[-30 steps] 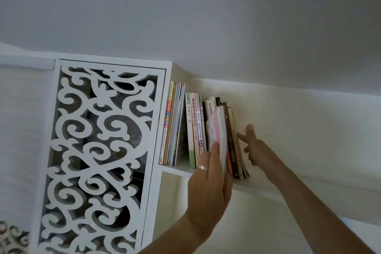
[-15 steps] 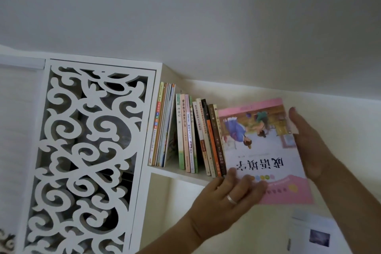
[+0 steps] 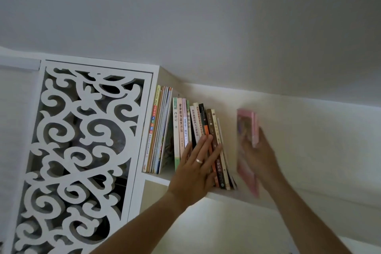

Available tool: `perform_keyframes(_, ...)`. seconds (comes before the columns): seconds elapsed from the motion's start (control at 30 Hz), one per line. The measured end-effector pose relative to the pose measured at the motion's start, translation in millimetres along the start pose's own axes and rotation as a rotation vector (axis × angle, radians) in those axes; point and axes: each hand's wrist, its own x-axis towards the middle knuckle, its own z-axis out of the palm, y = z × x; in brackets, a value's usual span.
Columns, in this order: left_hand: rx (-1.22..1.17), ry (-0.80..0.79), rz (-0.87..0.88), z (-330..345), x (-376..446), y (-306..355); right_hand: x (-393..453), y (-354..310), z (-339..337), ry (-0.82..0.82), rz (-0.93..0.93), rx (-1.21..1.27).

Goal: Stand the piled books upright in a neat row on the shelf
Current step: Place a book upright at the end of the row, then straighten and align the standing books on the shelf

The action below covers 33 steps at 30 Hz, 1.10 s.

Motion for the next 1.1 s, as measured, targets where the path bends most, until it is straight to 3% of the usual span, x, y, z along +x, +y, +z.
perform_keyframes(0.1,-0.024,0.0,0.043,5,0,-6,-10,33,24,-0.389,0.103,0.202)
perform_keyframes(0.17,-0.023,-0.02,0.083,6,0,-14,-13,49,27,-0.547,0.086,0.215)
perform_keyframes(0.3,-0.035,-0.072,0.147,8,3,-32,-5,77,19,-0.474,0.025,-0.239)
perform_keyframes(0.43,-0.139,-0.111,0.177,7,6,-43,-4,68,22,-0.48,-0.045,-0.089)
perform_keyframes(0.57,-0.202,0.058,0.222,4,10,-58,-2,60,36,-0.531,-0.062,0.108)
perform_keyframes(0.73,-0.214,0.173,-0.111,10,12,-58,-7,62,53,-0.517,-0.112,0.065)
perform_keyframes(0.83,-0.244,0.156,-0.104,10,12,-60,-4,64,53,-0.451,-0.053,0.012)
perform_keyframes(1.0,-0.331,0.177,-0.114,9,10,-58,-4,77,39,-0.396,0.134,0.164)
perform_keyframes(1.1,-0.348,0.204,-0.099,10,11,-58,-5,77,43,-0.336,0.076,0.056)
